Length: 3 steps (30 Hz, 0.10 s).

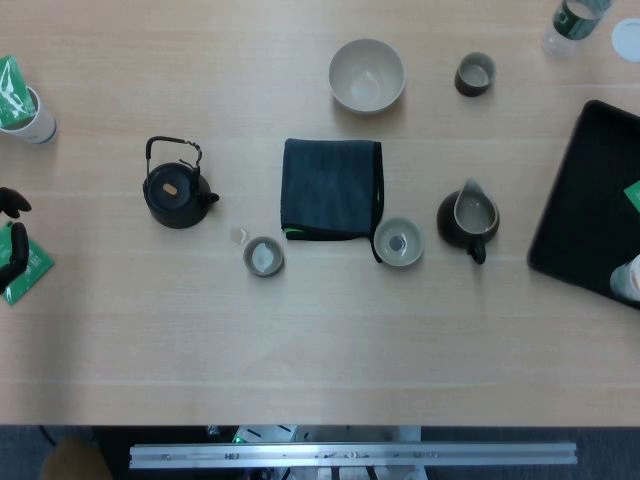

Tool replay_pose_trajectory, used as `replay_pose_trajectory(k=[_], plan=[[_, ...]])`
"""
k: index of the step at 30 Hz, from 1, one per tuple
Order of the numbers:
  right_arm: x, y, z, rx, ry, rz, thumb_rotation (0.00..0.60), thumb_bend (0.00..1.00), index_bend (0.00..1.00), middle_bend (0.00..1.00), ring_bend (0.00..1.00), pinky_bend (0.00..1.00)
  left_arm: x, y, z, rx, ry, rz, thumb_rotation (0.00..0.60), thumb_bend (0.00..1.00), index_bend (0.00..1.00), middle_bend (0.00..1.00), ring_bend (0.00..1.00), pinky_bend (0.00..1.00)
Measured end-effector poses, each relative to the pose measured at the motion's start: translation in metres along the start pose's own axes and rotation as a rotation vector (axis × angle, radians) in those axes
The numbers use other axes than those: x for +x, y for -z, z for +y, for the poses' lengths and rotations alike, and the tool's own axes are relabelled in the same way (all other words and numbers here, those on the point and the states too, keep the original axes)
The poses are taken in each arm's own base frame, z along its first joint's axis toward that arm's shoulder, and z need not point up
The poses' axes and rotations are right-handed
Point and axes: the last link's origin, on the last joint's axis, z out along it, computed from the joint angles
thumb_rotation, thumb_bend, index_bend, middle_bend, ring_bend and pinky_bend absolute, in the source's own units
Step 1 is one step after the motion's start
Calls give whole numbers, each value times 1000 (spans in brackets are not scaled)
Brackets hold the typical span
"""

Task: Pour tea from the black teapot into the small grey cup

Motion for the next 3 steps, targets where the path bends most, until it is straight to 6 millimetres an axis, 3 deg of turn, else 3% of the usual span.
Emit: replay_pose_trajectory(k=[3], plan=[[1, 0, 0, -1, 0, 1, 600, 111, 316, 347, 225, 286, -1, 0, 0, 5, -1, -6, 600, 511, 423, 470, 317, 161]])
